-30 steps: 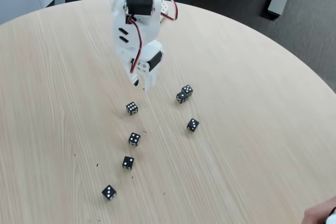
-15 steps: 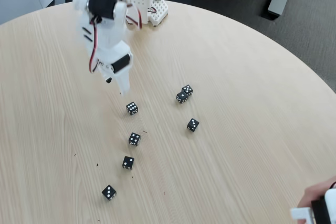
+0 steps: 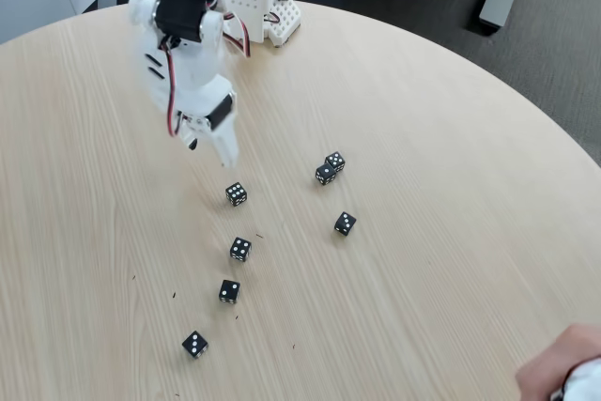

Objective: Pick up the dice with number 6

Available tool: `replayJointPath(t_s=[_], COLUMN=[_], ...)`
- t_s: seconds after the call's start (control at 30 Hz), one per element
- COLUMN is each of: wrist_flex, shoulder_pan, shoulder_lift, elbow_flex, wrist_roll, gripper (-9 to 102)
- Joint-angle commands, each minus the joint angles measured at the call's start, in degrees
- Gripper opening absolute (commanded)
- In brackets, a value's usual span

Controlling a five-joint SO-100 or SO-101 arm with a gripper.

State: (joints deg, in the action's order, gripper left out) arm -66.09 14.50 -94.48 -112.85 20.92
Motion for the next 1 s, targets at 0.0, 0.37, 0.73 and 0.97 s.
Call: replayJointPath(t_s=[0.0, 0.37, 0.73, 0.97], wrist_flex=[0.44, 0.7, 9.4, 13.54], shoulder_pan=[-2.55, -3.69, -3.6, -3.6], shoulder_lift=[-0.35, 2.29, 3.52, 3.6], elbow_flex=[1.76, 1.85, 1.76, 1.76], wrist_roll=[-3.96, -10.81, -10.99, -11.78], gripper=[22, 22, 23, 23])
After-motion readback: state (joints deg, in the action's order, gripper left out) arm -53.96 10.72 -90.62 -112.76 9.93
